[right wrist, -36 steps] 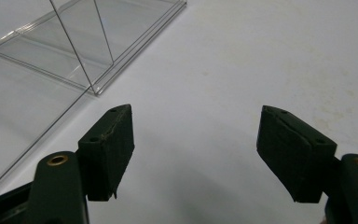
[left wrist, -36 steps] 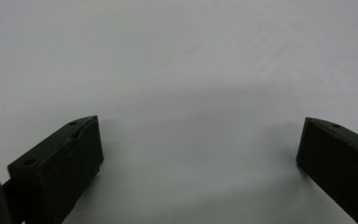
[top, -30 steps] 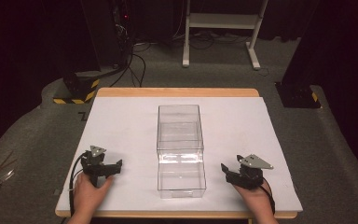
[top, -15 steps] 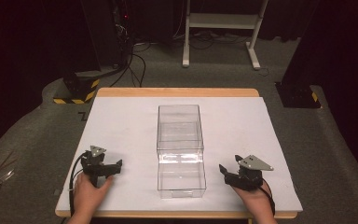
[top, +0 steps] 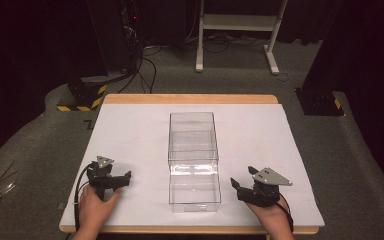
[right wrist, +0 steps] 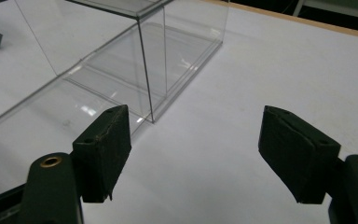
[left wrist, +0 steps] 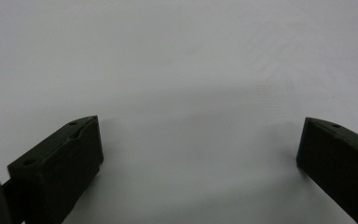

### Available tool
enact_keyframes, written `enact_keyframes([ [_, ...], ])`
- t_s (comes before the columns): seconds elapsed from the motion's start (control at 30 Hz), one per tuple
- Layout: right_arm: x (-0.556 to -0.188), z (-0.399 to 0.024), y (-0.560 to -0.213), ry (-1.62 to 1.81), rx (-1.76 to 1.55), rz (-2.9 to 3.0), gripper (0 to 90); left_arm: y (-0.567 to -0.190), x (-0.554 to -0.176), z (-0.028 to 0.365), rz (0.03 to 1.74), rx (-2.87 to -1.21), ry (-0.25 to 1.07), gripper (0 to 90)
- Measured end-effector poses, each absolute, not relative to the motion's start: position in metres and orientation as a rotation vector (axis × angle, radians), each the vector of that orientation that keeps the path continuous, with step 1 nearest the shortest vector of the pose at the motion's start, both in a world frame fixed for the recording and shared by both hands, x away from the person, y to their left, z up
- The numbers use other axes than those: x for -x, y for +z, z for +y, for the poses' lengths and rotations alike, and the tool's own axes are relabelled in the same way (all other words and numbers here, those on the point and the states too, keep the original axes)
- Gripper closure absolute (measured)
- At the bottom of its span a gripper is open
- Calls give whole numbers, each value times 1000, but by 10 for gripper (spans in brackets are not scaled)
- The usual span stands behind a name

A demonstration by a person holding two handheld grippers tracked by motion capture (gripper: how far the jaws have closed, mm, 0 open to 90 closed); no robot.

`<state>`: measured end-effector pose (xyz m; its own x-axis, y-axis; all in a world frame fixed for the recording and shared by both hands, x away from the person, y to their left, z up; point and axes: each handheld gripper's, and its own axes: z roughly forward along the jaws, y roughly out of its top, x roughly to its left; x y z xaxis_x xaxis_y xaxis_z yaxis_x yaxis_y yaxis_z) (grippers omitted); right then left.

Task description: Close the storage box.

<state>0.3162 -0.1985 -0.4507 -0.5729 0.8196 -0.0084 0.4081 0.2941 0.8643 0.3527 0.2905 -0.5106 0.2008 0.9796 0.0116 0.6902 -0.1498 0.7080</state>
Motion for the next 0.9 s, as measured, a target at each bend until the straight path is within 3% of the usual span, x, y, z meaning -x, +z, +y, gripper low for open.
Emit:
enact_keyframes([
  [0.9, -279, -173, -426, 1350, -933, 2139, 258, -511, -353, 291, 1550, -1910, 656, 7],
])
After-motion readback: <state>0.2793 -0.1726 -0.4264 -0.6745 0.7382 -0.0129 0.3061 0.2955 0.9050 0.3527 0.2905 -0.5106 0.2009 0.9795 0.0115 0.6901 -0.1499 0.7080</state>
